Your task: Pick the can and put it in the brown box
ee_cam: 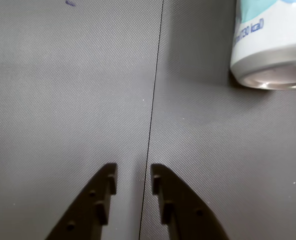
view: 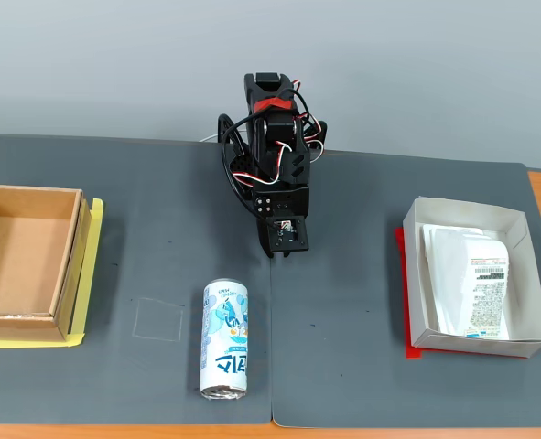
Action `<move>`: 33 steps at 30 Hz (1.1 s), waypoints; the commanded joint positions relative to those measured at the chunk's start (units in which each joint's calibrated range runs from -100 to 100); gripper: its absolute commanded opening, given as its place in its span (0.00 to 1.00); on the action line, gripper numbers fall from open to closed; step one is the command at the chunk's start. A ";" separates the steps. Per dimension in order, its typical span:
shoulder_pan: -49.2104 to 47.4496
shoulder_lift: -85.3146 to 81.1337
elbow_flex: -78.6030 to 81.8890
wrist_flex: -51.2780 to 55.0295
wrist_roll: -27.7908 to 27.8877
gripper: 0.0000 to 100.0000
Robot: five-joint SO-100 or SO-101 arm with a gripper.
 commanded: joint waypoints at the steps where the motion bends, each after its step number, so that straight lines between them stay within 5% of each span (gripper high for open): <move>1: 0.09 -0.08 -3.07 0.02 -0.27 0.08; 33: -0.16 0.26 -3.34 -0.07 -0.27 0.08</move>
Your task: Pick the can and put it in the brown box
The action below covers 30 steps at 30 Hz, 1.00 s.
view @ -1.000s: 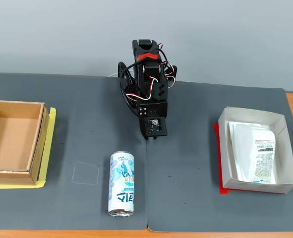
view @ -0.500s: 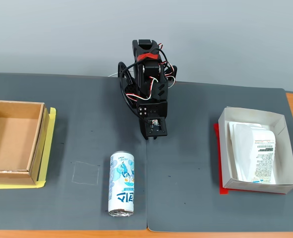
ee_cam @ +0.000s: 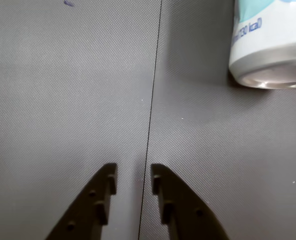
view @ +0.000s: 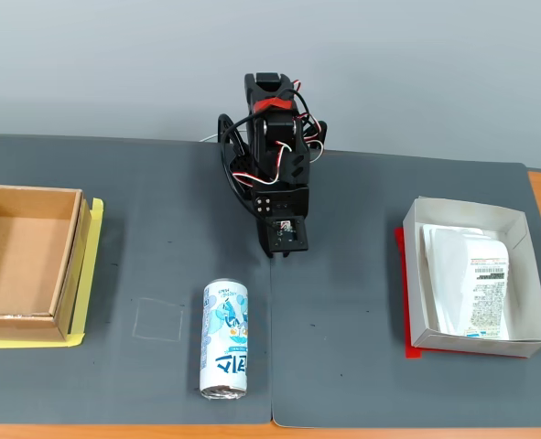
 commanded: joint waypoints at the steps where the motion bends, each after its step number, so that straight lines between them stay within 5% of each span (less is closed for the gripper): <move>1: -0.30 0.34 -3.43 -0.07 -0.27 0.08; 30: 6.36 55.23 -52.57 -21.06 0.15 0.09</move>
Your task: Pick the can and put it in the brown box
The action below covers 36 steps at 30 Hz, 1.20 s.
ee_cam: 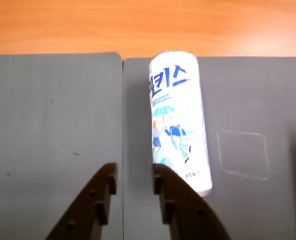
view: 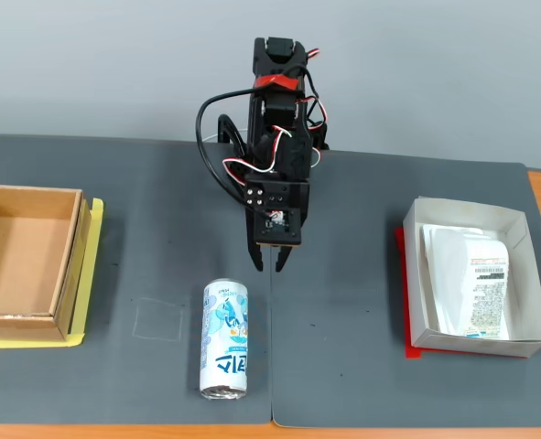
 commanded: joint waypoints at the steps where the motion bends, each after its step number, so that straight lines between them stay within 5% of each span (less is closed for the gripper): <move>1: 0.44 6.72 -8.51 -0.99 0.20 0.10; 9: 1.50 17.64 -16.20 -0.64 0.15 0.35; 19: -0.86 28.32 -21.18 -1.07 0.20 0.48; 36: 2.56 43.90 -29.32 -1.07 0.25 0.49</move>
